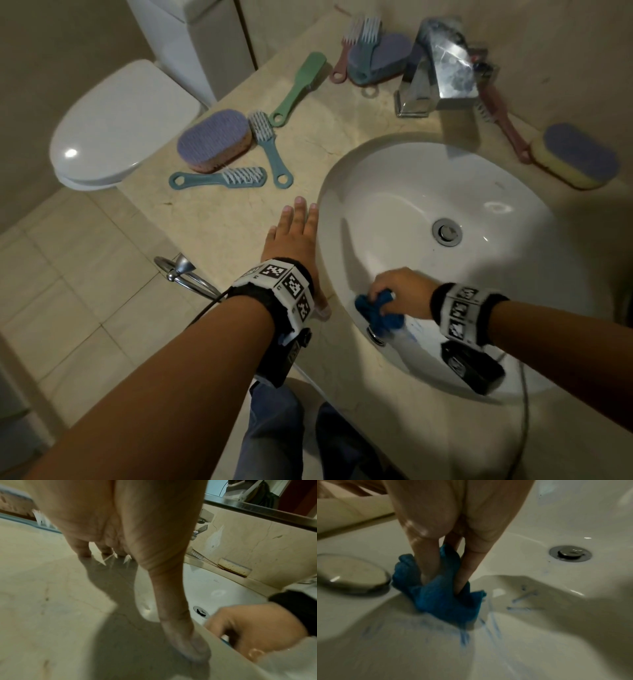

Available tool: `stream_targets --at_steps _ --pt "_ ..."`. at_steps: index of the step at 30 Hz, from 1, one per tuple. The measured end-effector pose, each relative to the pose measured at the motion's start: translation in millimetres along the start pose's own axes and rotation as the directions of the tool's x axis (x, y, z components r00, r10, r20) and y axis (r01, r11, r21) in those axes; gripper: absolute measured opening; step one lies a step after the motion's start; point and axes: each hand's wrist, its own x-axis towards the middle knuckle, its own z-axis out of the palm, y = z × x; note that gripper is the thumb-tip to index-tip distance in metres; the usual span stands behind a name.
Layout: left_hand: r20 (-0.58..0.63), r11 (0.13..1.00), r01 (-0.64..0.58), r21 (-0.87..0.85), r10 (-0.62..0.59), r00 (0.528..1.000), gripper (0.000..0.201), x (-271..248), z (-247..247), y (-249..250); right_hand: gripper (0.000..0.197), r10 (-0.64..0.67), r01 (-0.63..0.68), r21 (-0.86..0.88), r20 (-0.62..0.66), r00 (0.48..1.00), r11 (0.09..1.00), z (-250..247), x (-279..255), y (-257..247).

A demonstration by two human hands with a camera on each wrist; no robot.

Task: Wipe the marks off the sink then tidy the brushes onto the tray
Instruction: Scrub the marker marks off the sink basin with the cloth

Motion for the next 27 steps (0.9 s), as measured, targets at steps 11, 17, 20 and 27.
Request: stream_targets --at_steps 11,17,20,27 --pt "0.003 1.0 -0.004 -0.009 0.004 1.0 0.16 2.7 2.0 -1.4 0.036 0.079 -0.072 0.113 -0.052 0.996 0.991 2.1 -9.5 -10.0" --pt "0.001 1.0 -0.008 -0.01 0.008 1.0 0.16 2.6 1.8 -2.2 0.037 0.131 -0.146 0.116 0.127 0.983 0.982 2.0 -30.4 -6.4" --pt "0.004 1.0 -0.008 -0.012 0.008 1.0 0.16 3.0 2.4 -2.0 0.037 0.135 -0.139 0.079 0.058 0.989 0.987 -2.4 -13.0 -11.7" --pt "-0.003 1.0 -0.017 -0.025 0.017 1.0 0.16 3.5 3.1 -3.0 0.04 0.158 -0.172 0.04 0.231 0.96 0.984 2.2 -43.4 -3.0"
